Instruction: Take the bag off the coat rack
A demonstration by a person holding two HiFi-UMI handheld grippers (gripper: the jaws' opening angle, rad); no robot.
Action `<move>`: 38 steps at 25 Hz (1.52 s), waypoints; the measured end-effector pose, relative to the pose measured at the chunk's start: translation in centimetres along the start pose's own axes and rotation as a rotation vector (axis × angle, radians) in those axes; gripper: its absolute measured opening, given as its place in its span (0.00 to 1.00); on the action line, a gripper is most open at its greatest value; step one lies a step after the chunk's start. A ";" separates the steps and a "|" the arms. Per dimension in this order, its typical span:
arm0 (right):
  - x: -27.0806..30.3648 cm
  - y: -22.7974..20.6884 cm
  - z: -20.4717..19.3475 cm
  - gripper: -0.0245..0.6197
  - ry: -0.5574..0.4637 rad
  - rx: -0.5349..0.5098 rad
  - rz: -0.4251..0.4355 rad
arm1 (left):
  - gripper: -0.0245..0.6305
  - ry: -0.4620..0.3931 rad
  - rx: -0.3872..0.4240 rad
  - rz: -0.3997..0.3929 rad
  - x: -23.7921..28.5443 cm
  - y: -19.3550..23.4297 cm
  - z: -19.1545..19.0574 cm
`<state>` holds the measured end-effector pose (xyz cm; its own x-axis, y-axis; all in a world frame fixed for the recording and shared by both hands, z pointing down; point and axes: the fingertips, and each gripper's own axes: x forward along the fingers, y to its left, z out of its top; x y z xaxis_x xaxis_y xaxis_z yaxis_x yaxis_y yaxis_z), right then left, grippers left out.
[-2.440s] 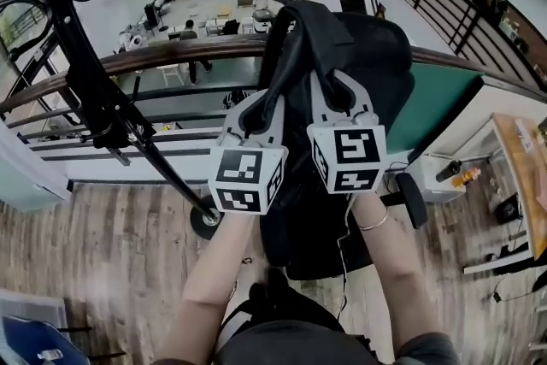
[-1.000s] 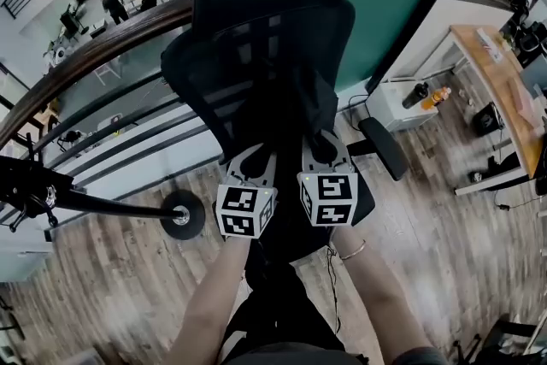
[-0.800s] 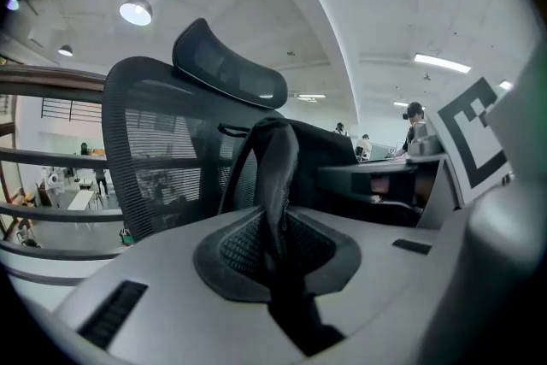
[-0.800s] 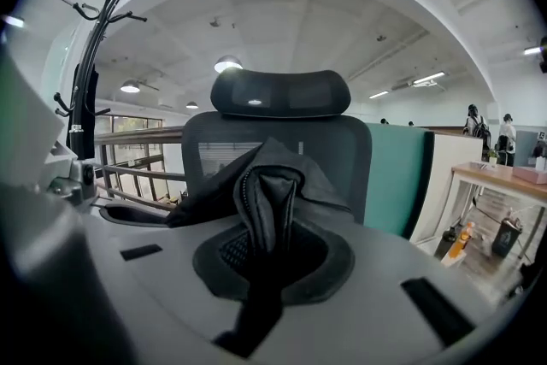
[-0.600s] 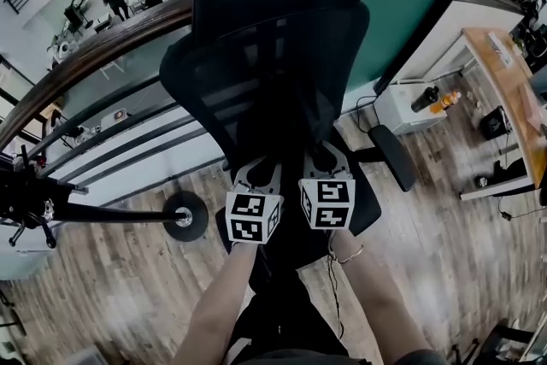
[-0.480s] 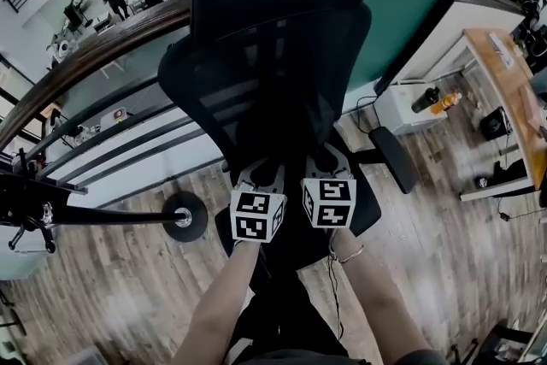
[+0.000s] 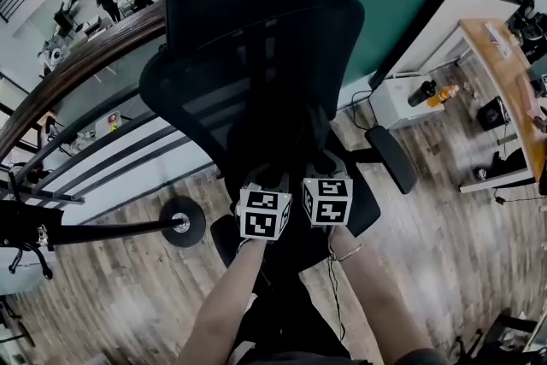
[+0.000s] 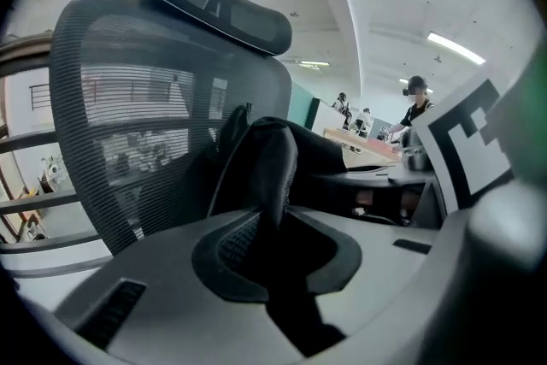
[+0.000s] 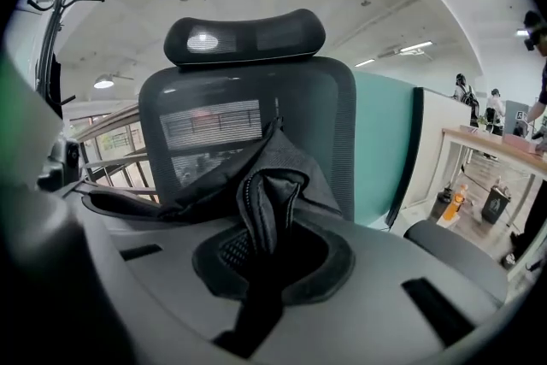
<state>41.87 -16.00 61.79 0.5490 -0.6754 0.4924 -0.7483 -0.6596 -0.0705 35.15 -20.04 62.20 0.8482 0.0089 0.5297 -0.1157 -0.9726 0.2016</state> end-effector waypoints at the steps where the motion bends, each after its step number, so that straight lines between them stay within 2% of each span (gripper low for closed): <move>1: 0.2 -0.3 -0.2 0.07 0.005 0.001 -0.005 | 0.13 0.007 0.001 -0.007 0.3 -0.1 -0.1; 10: 0.9 -2.3 -2.0 0.12 0.055 0.014 -0.048 | 0.16 0.046 0.021 -0.058 2.1 -1.1 -0.9; 15: 0.7 -3.1 -3.2 0.30 0.077 0.066 -0.028 | 0.20 0.075 0.017 -0.081 2.7 -1.9 -1.5; 21: -1.2 -4.0 -3.3 0.39 0.056 0.139 -0.015 | 0.27 0.089 -0.031 -0.126 2.3 -2.4 -1.6; 29: -5.0 -5.2 -2.3 0.39 -0.001 0.142 -0.063 | 0.30 0.065 -0.061 -0.135 0.0 -3.3 -1.2; 38: -10.0 -5.6 -2.0 0.32 -0.063 0.160 -0.090 | 0.28 0.017 -0.033 -0.107 -3.4 -4.5 -0.7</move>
<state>39.83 -4.85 59.00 0.6366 -0.6275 0.4482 -0.6294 -0.7586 -0.1681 32.46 -15.55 60.09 0.8476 0.1163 0.5177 -0.0425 -0.9577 0.2846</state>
